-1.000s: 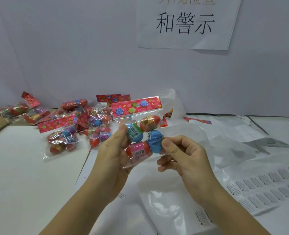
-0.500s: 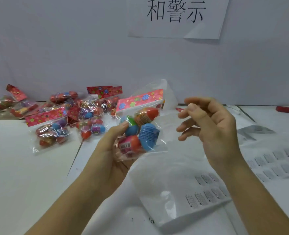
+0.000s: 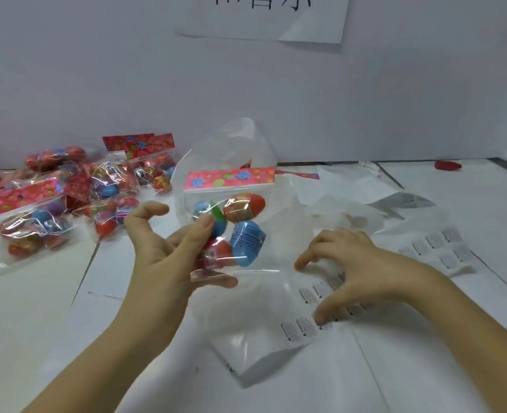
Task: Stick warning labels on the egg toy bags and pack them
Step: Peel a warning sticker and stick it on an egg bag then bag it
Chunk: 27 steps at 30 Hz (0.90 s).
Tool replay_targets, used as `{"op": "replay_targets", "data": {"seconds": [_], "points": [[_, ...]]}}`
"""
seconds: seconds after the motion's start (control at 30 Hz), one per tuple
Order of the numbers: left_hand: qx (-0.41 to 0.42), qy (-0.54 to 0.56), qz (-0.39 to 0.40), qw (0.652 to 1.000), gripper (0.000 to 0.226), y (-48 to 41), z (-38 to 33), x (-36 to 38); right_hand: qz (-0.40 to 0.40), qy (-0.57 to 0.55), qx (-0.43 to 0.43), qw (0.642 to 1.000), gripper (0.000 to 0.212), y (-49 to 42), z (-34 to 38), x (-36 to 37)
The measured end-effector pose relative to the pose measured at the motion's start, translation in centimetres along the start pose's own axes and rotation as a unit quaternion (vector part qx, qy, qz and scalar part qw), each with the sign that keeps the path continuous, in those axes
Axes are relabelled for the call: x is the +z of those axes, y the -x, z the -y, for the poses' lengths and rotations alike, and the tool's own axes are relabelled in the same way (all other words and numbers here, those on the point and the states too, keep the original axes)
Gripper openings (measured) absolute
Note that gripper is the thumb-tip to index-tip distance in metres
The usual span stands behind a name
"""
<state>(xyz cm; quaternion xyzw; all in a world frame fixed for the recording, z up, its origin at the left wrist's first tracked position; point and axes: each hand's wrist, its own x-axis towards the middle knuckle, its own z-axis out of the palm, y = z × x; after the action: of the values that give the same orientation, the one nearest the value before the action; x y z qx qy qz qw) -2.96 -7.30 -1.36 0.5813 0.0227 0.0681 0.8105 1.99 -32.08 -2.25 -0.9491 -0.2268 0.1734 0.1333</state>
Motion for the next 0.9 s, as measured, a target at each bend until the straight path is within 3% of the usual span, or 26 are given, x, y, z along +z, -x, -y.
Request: {"op": "replay_targets", "data": {"seconds": [0.13, 0.3, 0.33, 0.43, 0.53, 0.67, 0.8, 0.9], "points": [[0.066, -0.055, 0.027, 0.996, 0.015, -0.1, -0.3, -0.5, -0.025, -0.066, -0.002, 0.998, 0.077, -1.0, 0.0, 0.7], [0.117, -0.156, 0.054, 0.979, 0.014, -0.4, 0.1, -1.4, -0.036, -0.153, -0.012, 0.987, 0.08, -1.3, 1.1, 0.0], [0.145, -0.206, 0.061, 0.966, 0.009, -0.3, 0.2, -1.5, -0.049, -0.156, -0.035, 0.986, 0.074, -1.2, 1.6, -0.3], [0.229, -0.354, 0.09, 0.902, 0.026, -0.2, 0.6, -1.8, -0.092, -0.102, -0.136, 0.981, 0.049, -0.2, 3.9, -1.3], [0.266, -0.397, 0.138, 0.868, 0.032, 0.0, 0.5, -1.8, -0.153, -0.035, -0.253, 0.955, 0.04, 0.2, 6.9, -2.0], [0.148, -0.323, 0.203, 0.912, 0.032, -0.2, 0.2, -1.9, -0.249, -0.047, -0.341, 0.905, 0.034, -0.8, 8.5, -2.9], [0.053, -0.234, 0.237, 0.941, 0.029, -0.8, 0.1, -1.9, -0.384, -0.019, -0.327, 0.863, 0.026, -2.5, 9.0, -3.1], [0.031, -0.182, 0.195, 0.963, 0.02, -0.9, 0.1, -1.7, -0.576, 0.108, -0.245, 0.772, 0.025, -2.8, 8.8, -2.0]]}}
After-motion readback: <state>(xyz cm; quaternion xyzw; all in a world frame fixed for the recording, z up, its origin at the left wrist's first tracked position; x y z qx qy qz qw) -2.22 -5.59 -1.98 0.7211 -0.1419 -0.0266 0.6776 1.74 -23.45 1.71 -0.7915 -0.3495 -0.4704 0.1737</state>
